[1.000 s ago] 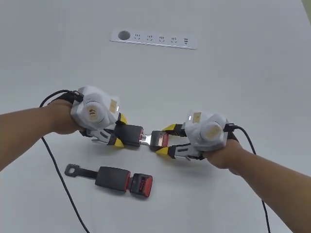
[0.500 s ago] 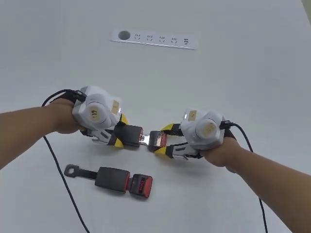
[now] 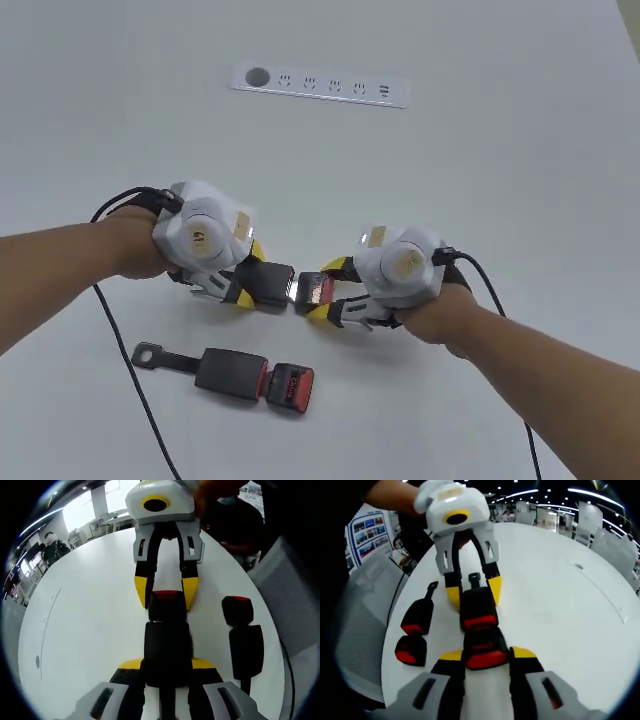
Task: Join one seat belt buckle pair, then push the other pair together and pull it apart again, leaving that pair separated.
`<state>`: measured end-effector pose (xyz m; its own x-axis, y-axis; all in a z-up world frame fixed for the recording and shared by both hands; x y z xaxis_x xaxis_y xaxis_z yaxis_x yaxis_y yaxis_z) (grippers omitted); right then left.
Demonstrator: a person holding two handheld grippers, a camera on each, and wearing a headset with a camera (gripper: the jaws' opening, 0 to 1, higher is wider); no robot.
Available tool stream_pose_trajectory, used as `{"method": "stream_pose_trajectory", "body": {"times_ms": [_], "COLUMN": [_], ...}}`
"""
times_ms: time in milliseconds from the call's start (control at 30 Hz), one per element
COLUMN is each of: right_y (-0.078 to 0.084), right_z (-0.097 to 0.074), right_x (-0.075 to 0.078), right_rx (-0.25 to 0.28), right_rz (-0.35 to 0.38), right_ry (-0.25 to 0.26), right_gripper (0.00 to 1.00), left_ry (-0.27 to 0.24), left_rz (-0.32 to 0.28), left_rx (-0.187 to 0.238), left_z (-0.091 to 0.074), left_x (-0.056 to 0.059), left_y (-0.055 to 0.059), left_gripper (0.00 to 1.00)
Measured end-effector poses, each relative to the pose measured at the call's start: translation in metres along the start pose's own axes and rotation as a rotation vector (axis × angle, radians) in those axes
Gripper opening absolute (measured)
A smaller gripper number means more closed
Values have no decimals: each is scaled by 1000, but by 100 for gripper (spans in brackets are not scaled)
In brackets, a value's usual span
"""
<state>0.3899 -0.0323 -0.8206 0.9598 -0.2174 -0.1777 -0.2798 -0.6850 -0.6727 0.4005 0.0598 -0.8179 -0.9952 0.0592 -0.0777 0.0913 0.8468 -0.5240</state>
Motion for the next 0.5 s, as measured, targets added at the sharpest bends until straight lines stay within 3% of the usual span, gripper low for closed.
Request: {"method": "stream_pose_trajectory", "body": {"times_ms": [500], "right_y": [-2], "right_z": [2], "right_x": [0], "right_rx": [-34], "right_rz": [-4], "right_ry": [8], "right_gripper": [34], "left_ry": [3], "left_rz": [5], "left_rx": [-6], "left_z": [-1], "left_x": [2], "left_y": [-3], "left_gripper": [34]}}
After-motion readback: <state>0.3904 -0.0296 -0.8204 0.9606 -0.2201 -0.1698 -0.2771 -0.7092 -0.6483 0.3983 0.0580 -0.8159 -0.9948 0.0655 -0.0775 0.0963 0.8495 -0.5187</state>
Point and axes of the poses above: the centre of the closed fingertips' face, and the gripper's own axes: z roughly forward along the fingers, x roughly to its right, y roughly out of its underside, the point moved 3 cm from there along -z, roughly backward along the fingers, and after that the axes turned 5 degrees about -y, right-handed, at the moved point
